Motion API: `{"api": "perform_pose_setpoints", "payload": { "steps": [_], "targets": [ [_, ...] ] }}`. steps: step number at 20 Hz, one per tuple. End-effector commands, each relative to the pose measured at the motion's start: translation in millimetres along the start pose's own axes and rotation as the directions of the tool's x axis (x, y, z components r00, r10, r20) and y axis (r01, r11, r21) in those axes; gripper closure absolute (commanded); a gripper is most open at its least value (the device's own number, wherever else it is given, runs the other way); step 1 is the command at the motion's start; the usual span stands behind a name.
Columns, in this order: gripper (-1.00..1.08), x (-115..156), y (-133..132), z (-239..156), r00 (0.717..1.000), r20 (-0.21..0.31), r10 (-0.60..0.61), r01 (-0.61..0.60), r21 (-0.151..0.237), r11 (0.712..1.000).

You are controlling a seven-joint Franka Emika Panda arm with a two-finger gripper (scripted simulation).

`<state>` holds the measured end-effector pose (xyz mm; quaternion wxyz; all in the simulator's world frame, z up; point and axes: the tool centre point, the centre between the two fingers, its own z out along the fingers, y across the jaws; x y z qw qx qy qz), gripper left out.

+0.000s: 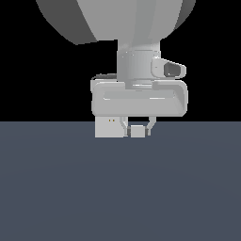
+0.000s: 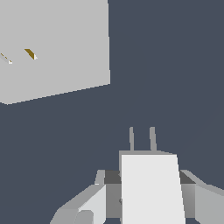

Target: Plug the charger into the wall socket.

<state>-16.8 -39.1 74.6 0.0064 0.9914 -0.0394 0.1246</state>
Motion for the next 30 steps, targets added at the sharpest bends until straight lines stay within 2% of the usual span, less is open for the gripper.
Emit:
{"api": "perform_pose_setpoints", "payload": {
  "steps": [1, 5, 10, 21, 30],
  "targets": [
    [1.08, 6, -18, -8, 0.997, 0.000, -0.074, 0.074, 0.018, 0.997],
    [1.08, 9, -39, -17, 0.988, -0.002, -0.154, 0.154, 0.040, 0.987],
    [1.08, 11, -53, -23, 0.979, -0.003, -0.205, 0.205, 0.054, 0.977],
    [1.08, 13, -56, -23, 0.977, -0.003, -0.211, 0.211, 0.056, 0.976],
    [1.08, 39, -62, -17, 0.977, -0.003, -0.211, 0.211, 0.056, 0.976]
  ]
}}
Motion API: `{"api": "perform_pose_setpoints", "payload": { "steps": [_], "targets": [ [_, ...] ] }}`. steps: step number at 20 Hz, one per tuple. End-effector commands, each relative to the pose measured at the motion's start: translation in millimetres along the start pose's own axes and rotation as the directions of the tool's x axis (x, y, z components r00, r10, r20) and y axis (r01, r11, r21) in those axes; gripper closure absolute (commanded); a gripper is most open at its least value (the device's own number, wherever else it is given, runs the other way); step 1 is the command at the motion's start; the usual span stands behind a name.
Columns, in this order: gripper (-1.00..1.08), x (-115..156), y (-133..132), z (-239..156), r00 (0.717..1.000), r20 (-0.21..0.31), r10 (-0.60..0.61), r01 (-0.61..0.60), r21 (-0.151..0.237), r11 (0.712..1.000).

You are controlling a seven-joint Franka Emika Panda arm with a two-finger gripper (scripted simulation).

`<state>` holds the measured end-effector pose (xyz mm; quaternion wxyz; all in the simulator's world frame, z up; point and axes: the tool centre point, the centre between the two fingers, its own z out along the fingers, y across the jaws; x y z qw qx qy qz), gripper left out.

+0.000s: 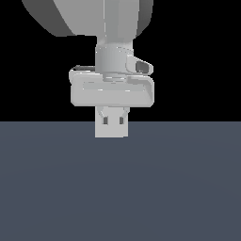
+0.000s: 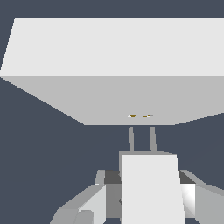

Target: Plug the charger into the wall socket.

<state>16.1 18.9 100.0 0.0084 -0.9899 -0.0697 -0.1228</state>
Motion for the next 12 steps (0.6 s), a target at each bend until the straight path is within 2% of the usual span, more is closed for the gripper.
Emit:
{"api": "perform_pose_setpoints", "payload": {
  "steps": [1, 12],
  "targets": [
    [1.08, 9, 0, 2, 1.000, 0.000, 0.000, 0.000, 0.000, 1.000],
    [1.08, 24, 0, 6, 1.000, 0.000, 0.000, 0.000, 0.000, 1.000]
  ]
}}
